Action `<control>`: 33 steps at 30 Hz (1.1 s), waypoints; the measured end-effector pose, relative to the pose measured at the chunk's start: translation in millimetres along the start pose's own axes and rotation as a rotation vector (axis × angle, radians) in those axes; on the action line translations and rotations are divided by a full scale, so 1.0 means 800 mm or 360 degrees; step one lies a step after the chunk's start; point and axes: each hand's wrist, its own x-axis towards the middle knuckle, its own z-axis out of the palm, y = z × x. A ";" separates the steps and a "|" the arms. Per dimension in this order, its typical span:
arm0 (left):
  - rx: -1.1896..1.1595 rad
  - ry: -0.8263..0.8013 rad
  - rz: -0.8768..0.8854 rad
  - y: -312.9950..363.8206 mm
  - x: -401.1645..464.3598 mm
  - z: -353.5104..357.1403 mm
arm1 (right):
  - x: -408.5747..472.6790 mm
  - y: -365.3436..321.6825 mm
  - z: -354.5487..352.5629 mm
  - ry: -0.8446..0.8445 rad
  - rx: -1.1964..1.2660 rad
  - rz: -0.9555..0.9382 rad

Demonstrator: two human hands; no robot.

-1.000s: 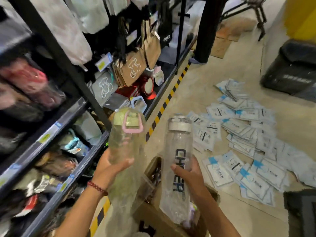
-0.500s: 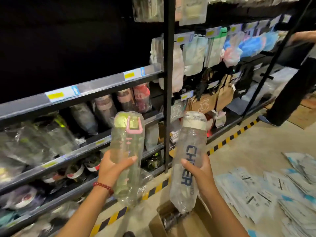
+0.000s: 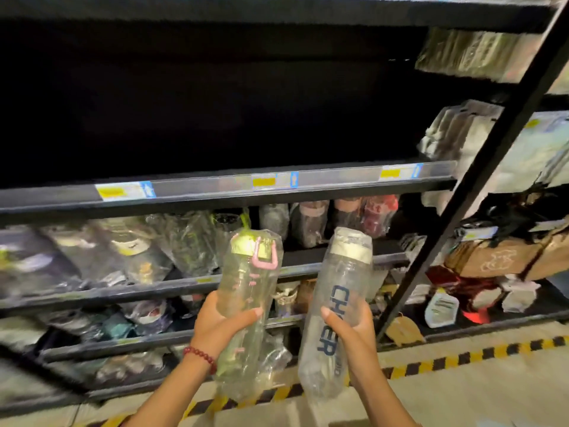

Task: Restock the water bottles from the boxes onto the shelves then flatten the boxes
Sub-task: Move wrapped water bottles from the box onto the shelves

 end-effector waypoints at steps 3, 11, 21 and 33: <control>-0.0016 -0.0028 -0.0037 -0.013 0.029 -0.008 | 0.026 0.006 0.032 0.0023 -0.0019 0.0041; -0.0063 -0.0246 -0.0107 -0.023 0.098 0.021 | 0.073 0.002 0.050 0.0159 -0.0271 0.0098; -0.0249 0.0063 -0.0185 -0.020 0.161 0.109 | 0.181 -0.027 0.015 0.0056 -0.0691 -0.0053; -0.0904 0.0352 -0.0053 -0.028 0.222 0.233 | 0.295 -0.054 -0.067 -0.0273 -0.1470 -0.0494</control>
